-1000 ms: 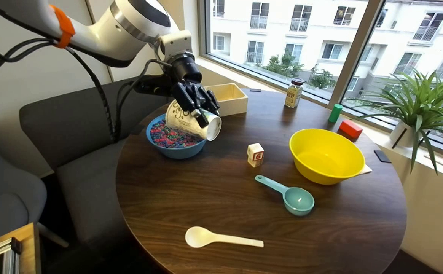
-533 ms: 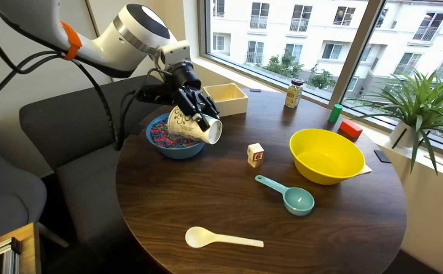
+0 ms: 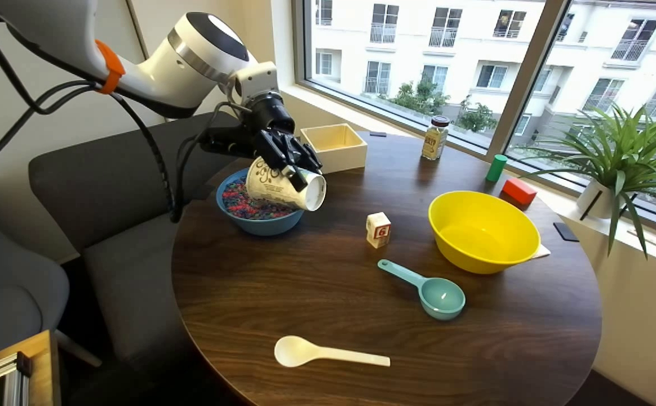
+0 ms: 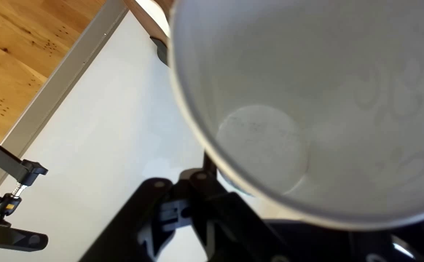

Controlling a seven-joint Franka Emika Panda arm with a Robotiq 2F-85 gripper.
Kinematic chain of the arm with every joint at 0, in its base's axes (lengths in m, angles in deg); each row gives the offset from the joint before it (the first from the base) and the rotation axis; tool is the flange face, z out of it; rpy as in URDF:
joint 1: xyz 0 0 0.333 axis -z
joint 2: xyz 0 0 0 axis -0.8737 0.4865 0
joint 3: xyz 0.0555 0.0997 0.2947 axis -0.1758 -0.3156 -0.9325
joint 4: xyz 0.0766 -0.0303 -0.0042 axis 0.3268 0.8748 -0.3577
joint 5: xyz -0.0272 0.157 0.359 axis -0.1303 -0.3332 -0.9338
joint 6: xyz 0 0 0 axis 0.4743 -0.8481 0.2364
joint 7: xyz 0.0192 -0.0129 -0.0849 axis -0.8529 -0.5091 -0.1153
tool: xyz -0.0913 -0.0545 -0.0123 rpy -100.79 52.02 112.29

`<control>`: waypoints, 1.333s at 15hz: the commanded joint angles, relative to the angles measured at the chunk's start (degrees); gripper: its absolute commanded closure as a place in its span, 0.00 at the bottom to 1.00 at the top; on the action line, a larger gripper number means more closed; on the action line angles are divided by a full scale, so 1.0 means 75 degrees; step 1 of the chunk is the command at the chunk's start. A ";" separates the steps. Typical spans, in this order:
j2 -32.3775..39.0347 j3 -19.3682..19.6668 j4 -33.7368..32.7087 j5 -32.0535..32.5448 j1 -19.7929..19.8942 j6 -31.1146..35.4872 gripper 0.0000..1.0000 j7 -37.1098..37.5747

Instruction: Use the cup to scoop the content in the blue bowl and pour it in the yellow bowl

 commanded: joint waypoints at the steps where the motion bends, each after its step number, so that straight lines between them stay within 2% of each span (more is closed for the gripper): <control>1: 0.0453 -0.0092 -0.0481 0.0005 -0.0170 -0.0500 0.62 0.0183; 10: 0.1063 -0.0083 -0.1126 0.0009 -0.0415 -0.1055 0.62 0.0150; 20: 0.1297 -0.0159 -0.1553 -0.0131 -0.0441 -0.0882 0.62 0.0090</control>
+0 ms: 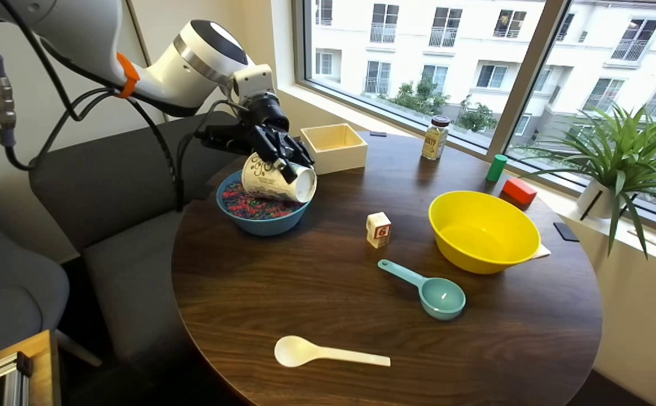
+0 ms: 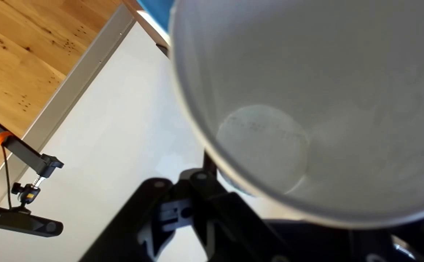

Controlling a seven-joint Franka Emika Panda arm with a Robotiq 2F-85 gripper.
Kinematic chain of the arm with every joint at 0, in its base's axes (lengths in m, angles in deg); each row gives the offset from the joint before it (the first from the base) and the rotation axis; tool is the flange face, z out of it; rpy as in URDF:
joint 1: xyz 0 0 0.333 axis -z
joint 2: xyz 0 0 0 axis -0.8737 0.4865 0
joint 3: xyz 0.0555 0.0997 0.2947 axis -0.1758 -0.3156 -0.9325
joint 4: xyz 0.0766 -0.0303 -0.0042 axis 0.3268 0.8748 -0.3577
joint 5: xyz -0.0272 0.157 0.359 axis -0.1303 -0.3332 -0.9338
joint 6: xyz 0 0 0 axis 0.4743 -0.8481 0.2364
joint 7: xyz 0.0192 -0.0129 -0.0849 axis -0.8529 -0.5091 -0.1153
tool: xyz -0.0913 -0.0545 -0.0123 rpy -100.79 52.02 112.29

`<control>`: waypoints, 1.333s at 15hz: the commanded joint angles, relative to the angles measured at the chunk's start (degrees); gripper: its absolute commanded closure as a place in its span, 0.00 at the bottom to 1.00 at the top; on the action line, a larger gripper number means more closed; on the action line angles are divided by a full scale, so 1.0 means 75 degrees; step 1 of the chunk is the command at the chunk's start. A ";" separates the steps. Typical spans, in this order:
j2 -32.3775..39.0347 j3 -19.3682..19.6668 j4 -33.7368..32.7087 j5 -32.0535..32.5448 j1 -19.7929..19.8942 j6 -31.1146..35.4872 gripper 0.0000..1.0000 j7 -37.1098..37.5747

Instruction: Use the cup to scoop the content in the blue bowl and pour it in the yellow bowl

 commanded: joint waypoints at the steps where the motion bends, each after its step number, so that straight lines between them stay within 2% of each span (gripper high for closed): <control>1: 0.0330 -0.0067 -0.0347 -0.0131 -0.0061 0.0037 0.62 0.0015; 6: 0.0398 -0.0097 -0.0482 -0.0313 -0.0027 0.0069 0.62 -0.0141; 20: -0.0001 -0.0062 -0.0497 -0.1434 0.0330 0.0880 0.62 -0.0359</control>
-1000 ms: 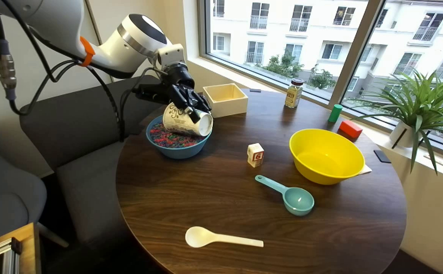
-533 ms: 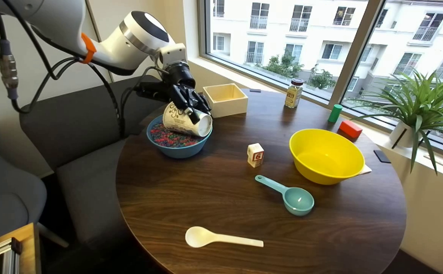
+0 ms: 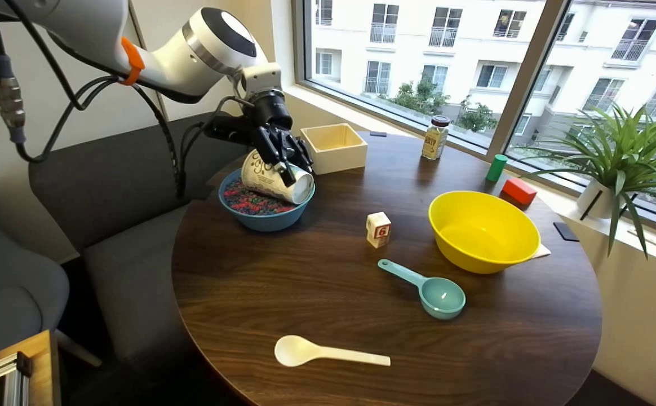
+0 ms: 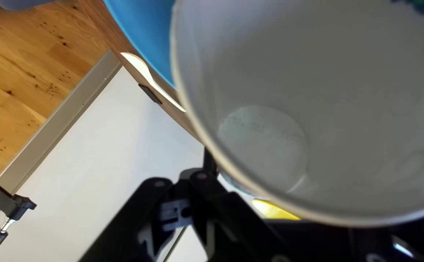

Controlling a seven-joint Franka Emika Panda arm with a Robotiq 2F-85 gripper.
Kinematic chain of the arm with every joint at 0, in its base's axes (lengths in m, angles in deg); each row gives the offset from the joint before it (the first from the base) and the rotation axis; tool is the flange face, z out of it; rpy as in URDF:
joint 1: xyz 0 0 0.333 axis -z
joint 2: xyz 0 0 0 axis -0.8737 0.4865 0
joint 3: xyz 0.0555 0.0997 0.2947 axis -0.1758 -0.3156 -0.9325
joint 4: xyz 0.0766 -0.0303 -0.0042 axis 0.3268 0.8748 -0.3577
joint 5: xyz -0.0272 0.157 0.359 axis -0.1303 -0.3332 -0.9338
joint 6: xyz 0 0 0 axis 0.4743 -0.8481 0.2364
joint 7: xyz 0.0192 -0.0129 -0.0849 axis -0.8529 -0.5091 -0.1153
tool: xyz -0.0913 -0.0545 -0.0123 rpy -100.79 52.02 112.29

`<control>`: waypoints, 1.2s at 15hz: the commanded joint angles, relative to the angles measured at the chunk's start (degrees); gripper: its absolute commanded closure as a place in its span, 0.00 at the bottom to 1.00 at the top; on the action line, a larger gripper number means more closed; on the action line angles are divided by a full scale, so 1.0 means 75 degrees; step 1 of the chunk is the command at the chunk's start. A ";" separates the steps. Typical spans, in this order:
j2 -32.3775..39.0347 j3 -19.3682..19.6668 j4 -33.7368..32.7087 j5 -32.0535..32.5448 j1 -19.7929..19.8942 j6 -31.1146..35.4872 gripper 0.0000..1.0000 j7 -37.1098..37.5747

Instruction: Use the cup to scoop the content in the blue bowl and pour it in the yellow bowl

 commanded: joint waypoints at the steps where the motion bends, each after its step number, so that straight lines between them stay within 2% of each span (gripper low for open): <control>1: -0.0106 -0.0029 0.0029 -0.0522 0.0147 0.0537 0.62 -0.0165; 5: -0.0305 0.0021 0.0144 -0.0794 0.0248 0.0839 0.62 -0.0341; 18: -0.0910 0.0091 0.0858 -0.1358 0.0617 0.2768 0.62 -0.1524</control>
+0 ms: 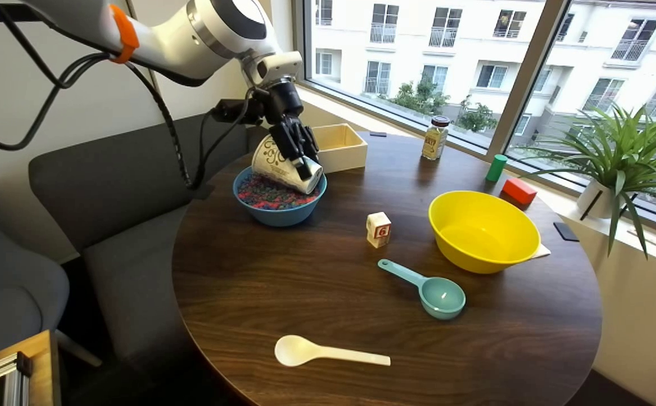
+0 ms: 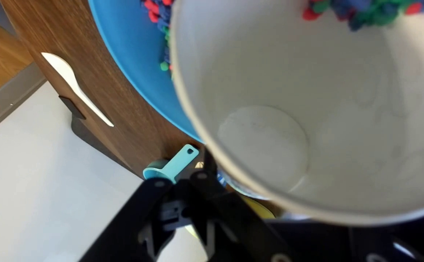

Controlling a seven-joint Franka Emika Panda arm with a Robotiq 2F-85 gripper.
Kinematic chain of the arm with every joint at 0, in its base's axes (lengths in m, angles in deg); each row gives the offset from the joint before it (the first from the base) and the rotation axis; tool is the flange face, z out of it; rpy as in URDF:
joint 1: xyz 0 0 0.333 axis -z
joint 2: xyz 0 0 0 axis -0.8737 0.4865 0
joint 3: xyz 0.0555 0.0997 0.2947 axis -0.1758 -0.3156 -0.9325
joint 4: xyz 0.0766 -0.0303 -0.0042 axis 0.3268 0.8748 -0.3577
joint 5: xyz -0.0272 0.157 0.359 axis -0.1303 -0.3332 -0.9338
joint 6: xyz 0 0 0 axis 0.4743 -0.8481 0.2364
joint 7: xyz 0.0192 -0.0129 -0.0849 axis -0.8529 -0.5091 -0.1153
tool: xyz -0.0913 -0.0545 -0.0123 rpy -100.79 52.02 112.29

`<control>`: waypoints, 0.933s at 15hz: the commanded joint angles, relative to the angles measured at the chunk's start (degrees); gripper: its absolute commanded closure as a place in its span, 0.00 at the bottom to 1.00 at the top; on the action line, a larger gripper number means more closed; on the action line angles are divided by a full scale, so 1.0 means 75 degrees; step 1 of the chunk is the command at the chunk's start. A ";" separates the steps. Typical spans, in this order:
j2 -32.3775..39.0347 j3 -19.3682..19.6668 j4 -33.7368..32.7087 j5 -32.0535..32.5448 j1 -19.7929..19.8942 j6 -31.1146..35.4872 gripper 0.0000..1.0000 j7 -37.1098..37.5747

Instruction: Use the cup to scoop the content in the blue bowl and pour it in the yellow bowl

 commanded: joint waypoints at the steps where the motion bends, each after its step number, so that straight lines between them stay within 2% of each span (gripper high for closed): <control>1: -0.0234 0.0073 0.0478 -0.0413 0.0100 0.0758 0.62 -0.0304; 14: -0.0874 0.0232 0.1154 -0.0809 0.0266 0.1817 0.62 -0.0820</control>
